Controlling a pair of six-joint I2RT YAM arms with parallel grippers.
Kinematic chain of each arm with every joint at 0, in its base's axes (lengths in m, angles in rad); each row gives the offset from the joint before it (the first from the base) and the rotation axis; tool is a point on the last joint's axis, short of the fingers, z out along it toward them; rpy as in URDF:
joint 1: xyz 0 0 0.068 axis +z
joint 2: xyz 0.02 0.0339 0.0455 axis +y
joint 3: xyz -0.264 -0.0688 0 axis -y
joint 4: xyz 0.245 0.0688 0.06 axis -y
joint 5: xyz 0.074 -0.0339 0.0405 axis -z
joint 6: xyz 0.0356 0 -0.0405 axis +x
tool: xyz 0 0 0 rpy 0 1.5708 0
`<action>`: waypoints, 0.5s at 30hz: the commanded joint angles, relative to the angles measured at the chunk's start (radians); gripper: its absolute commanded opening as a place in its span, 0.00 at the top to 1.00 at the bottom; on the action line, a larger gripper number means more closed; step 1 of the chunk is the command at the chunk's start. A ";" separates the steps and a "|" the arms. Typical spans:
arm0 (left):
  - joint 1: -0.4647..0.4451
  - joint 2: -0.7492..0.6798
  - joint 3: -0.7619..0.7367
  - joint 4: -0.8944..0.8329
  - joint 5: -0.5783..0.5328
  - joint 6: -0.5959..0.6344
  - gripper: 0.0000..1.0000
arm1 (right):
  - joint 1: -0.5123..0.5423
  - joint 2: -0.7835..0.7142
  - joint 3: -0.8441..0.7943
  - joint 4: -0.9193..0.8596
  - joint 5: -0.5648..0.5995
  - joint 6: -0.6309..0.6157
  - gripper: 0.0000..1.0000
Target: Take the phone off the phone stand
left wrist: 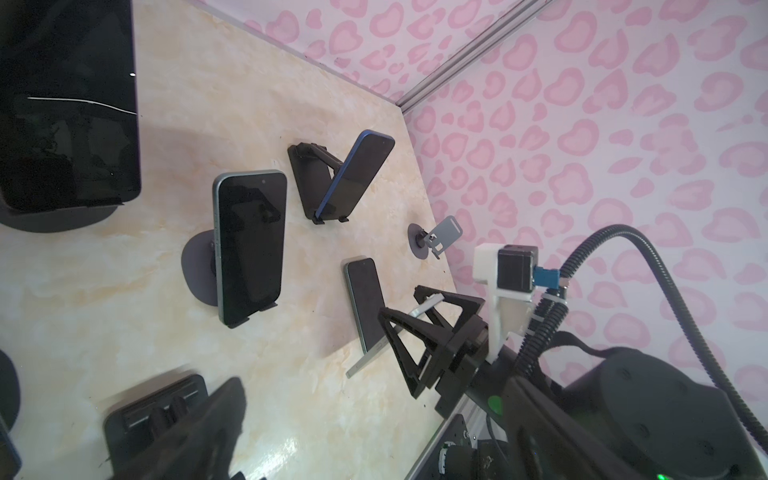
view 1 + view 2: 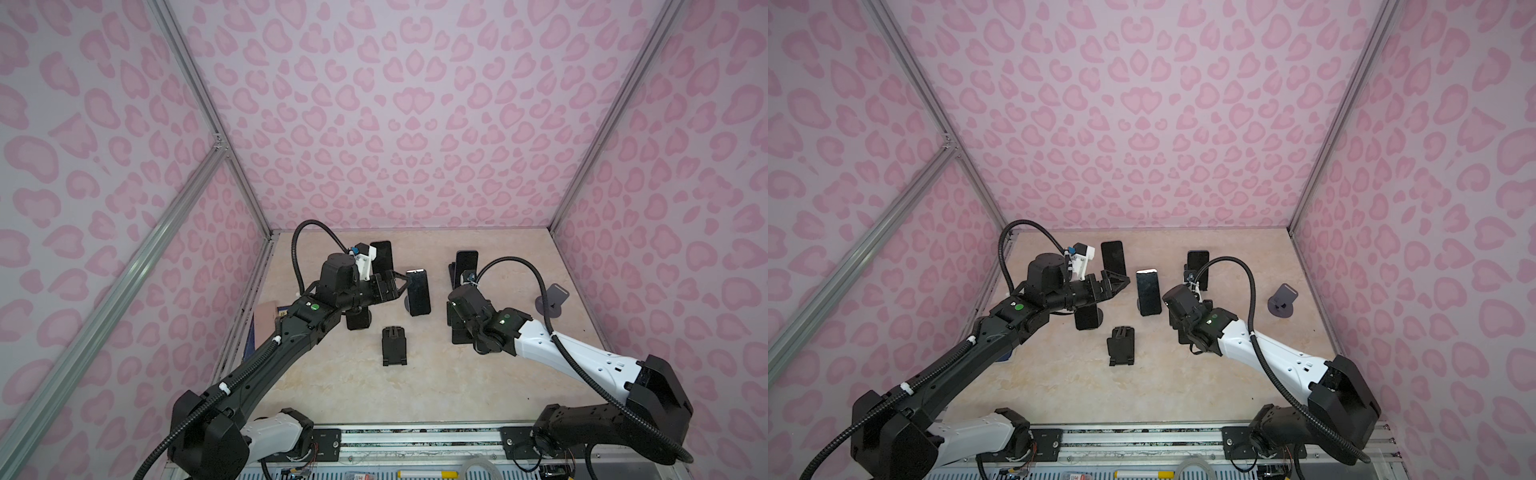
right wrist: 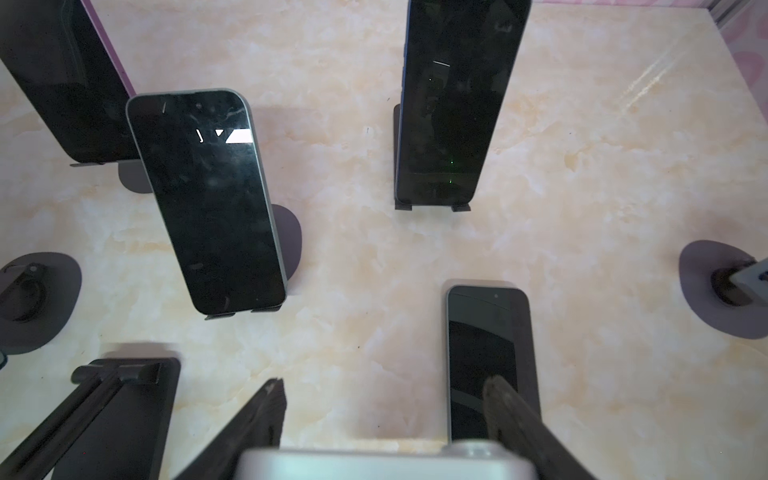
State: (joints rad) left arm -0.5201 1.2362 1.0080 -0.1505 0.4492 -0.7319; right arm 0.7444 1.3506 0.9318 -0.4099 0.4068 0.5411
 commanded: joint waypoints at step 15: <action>-0.093 0.023 0.021 0.023 0.036 0.038 0.01 | -0.061 0.137 0.075 0.012 -0.125 -0.042 0.32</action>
State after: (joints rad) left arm -0.6144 1.2686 1.0183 -0.1455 0.4786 -0.7059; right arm 0.6968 1.4704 0.9913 -0.4107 0.3172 0.5117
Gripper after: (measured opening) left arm 0.989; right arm 0.727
